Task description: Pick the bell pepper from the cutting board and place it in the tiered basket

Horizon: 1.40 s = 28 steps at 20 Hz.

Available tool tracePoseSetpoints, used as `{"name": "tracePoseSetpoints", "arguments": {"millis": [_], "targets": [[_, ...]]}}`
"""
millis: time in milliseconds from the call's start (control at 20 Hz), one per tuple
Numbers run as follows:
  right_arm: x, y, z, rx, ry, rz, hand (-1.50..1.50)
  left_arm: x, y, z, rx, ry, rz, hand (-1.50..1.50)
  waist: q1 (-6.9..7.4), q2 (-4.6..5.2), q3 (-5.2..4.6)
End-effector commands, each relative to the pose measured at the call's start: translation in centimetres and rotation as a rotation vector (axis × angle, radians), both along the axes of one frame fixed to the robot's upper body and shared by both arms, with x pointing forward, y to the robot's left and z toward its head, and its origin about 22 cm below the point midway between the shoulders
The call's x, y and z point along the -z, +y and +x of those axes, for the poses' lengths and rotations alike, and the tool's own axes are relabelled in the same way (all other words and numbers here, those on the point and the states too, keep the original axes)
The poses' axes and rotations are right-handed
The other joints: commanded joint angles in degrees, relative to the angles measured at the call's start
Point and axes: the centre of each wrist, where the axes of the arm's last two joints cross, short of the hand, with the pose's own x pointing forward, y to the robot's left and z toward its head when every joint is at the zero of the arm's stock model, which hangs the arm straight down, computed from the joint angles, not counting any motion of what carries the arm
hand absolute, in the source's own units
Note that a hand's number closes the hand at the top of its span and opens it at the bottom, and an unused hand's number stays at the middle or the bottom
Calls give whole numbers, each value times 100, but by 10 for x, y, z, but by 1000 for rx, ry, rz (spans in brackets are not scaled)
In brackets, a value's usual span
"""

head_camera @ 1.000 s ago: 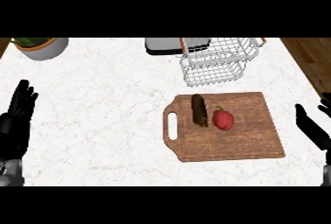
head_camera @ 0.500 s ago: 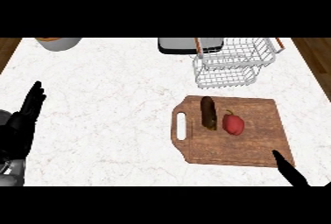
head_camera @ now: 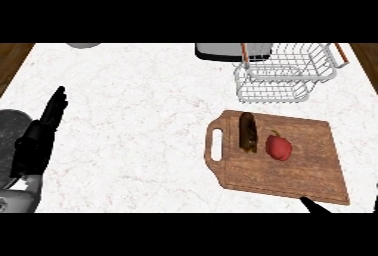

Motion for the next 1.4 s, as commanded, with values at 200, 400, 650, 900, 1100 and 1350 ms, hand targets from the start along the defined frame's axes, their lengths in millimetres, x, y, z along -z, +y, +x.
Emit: {"name": "tracePoseSetpoints", "arguments": {"millis": [200, 400, 650, 900, 1100, 1350], "targets": [[-39, 13, 41, 91, 179, 89, -150, -1, -15, 12, 29, 9, -10, 0, 125, -32, 26], [-65, 31, 65, 112, 295, 119, -150, -3, -11, 19, 15, 19, 16, 0, 69, -71, 43], [-78, 58, 89, 116, 416, 100, -150, 5, -14, 17, 1, 26, -2, 0, 54, -110, 57], [-90, 74, 110, 109, 447, 84, -150, 14, -13, 11, -14, 48, -21, 0, 11, -132, 64], [-89, 96, 123, 99, 472, 39, -150, 9, 5, 12, -25, 44, 4, 0, 11, -139, 71], [-85, 94, 127, 105, 559, -23, -150, 6, -10, 21, -19, 48, -16, 0, -103, -148, 78]]}}
